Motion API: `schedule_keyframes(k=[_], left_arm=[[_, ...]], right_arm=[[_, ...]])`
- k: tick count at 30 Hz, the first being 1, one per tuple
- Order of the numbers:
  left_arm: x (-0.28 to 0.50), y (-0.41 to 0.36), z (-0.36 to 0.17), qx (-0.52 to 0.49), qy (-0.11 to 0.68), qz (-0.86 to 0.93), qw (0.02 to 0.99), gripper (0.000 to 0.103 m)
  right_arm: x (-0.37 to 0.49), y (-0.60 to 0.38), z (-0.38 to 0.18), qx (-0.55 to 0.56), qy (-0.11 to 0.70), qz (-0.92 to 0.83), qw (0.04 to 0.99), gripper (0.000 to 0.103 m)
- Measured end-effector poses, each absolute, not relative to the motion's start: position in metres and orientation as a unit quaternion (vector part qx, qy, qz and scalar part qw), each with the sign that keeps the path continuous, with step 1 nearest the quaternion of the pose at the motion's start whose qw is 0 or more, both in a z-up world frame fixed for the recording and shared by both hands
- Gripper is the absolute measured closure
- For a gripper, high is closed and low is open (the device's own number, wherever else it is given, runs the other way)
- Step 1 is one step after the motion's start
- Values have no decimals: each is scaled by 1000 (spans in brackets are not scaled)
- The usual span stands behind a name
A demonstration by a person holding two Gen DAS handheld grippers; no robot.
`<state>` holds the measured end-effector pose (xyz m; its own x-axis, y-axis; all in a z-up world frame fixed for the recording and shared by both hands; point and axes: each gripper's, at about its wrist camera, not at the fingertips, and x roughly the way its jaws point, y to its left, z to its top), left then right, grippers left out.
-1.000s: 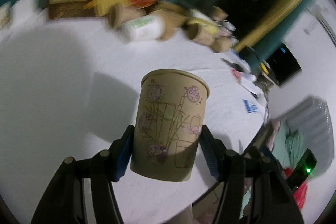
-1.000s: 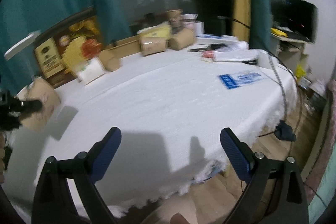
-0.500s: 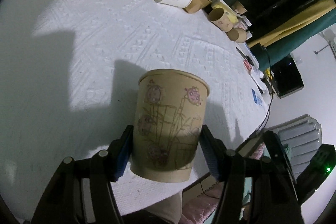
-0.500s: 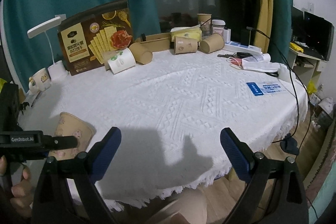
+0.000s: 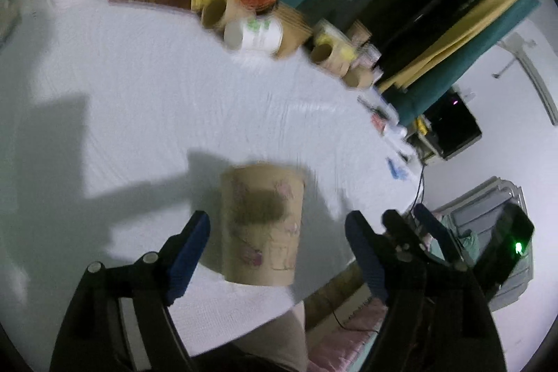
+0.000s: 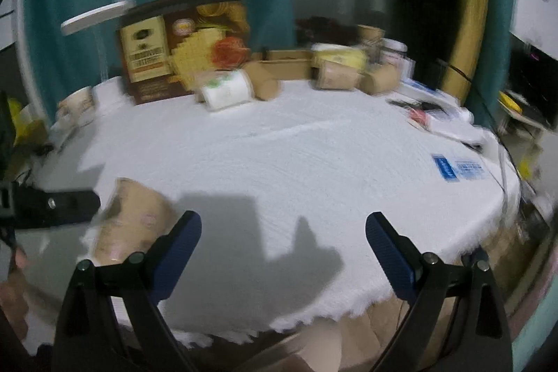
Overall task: Flip cup upright
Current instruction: 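Close the right tool on the tan cup while the left tool opens and releases it, then lower the upright tan cup onto the tablecloth with the right tool and open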
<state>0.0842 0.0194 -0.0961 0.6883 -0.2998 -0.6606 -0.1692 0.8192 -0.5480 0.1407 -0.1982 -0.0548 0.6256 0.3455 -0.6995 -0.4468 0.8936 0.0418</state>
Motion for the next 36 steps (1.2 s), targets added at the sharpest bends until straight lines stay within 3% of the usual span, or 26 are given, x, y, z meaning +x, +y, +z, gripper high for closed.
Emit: schedule_keyframes(k=[7,23,26,27,28,33,36], left_arm=[[40,64,-80,-235,338,37,911,21],[-2,120,-96,-186,321,68,926,21],[-1,123,-101,-194,325,65,923,21],[-1,125,-103,-198,326,66,922,21],[-1,127,-104,-199,326,67,922,21],[1,128,-104,-202,326,70,921,21],[2,125,-102,-198,325,70,922,21]], right_arm=[[162,-135,-65,-30,482,349,803,9],[210,-81,-133,6,624,323,711,9],[209,-74,-137,4,626,327,709,14],[210,-73,-136,2,627,332,704,28],[210,-71,-135,3,628,333,703,34],[215,-72,-123,-3,599,329,730,35],[216,-80,-103,-35,532,308,788,35]])
